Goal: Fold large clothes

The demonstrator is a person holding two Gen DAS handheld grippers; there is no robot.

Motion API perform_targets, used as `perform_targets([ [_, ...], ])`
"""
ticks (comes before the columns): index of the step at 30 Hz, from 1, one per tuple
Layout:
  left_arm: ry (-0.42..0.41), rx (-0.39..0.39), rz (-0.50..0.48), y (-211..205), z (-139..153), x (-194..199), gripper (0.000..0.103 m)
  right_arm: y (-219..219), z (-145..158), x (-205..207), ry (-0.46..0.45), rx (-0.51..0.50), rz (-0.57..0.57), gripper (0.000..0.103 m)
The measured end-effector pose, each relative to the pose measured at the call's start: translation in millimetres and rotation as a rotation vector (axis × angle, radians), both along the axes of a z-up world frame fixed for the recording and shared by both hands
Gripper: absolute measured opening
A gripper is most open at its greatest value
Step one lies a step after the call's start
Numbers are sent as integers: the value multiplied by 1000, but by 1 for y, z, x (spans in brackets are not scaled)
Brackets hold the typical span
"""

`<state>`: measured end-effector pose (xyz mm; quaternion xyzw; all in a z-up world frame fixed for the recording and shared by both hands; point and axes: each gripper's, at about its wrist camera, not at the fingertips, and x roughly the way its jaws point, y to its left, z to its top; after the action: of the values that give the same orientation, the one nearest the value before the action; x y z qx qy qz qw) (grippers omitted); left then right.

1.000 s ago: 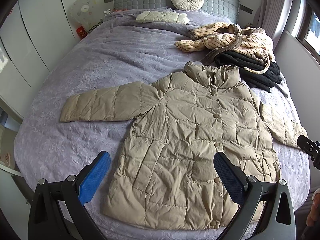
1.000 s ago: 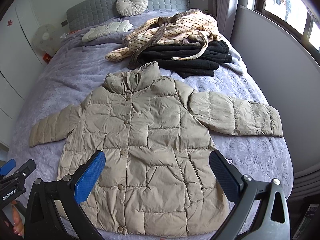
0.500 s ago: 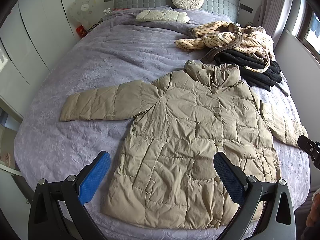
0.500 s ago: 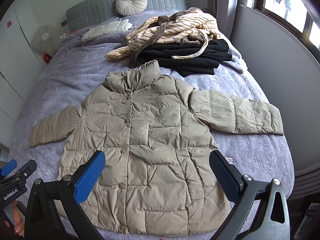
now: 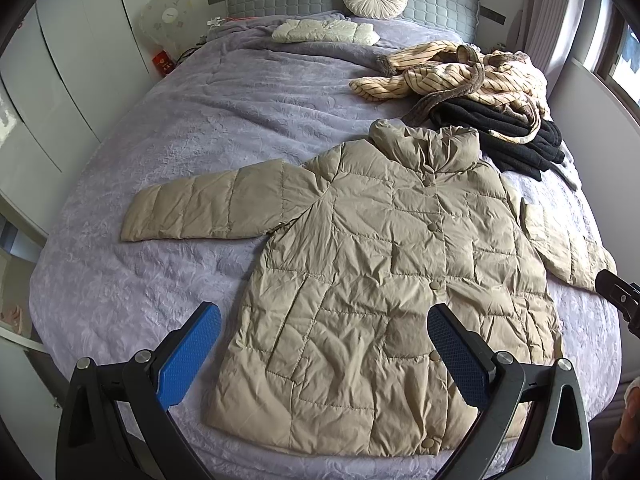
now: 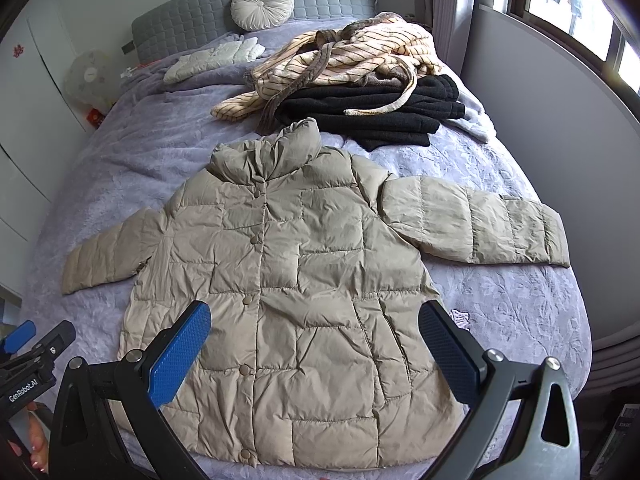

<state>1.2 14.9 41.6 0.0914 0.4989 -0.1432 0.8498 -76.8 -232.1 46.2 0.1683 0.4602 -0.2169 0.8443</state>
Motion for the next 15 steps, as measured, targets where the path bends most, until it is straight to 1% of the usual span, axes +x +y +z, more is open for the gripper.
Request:
perform_targets([
  [15,1,0,-1,-1,1,1,103,-2,-1,-1,1,3,0,103],
])
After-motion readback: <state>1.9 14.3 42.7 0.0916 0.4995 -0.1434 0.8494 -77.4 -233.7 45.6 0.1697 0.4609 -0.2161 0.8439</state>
